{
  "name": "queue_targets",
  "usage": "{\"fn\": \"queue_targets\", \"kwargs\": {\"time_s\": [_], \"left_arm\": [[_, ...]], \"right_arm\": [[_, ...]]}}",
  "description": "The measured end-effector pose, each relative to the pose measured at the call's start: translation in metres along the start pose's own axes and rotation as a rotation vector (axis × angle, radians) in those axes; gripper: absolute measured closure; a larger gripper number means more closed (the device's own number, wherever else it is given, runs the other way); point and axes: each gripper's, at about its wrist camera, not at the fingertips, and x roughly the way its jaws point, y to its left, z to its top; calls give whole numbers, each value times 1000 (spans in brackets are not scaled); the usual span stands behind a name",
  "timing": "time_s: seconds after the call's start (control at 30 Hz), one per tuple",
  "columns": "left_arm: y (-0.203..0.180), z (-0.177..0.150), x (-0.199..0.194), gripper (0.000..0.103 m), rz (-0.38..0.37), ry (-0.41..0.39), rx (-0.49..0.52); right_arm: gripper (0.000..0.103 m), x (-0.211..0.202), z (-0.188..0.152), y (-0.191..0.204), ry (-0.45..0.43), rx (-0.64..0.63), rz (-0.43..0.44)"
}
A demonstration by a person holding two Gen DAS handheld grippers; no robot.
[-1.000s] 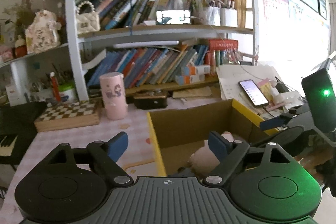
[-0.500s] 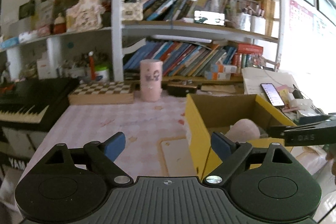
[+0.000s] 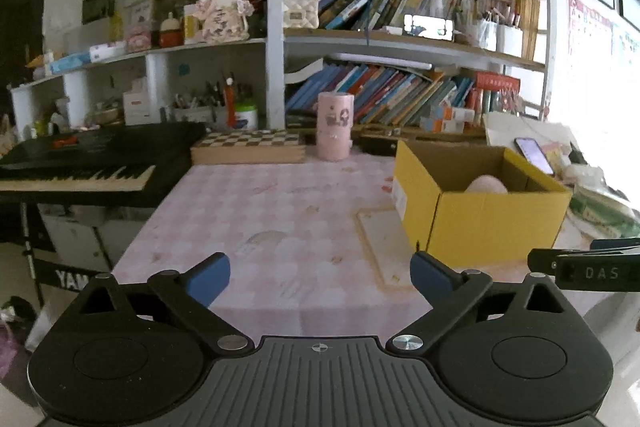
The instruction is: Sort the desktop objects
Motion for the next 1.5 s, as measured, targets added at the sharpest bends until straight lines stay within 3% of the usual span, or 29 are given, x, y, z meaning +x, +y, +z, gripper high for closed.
{"fn": "queue_targets", "kwargs": {"time_s": [0.3,0.53,1.17,1.5], "left_arm": [[16,-26,-33,2,11,46,13],[25,-36,-38,1,27,85,20],[22,-42,-42,1,23,118,96],[23,-44,-39,1,23,140,82]], "right_arm": [[14,-45,-48,46,19,-2,16],[13,-59,-64,70,21,-41,39],[11,-63,-69,76,47,-1,27],[10,-59,-69,74,71,2,26]]}}
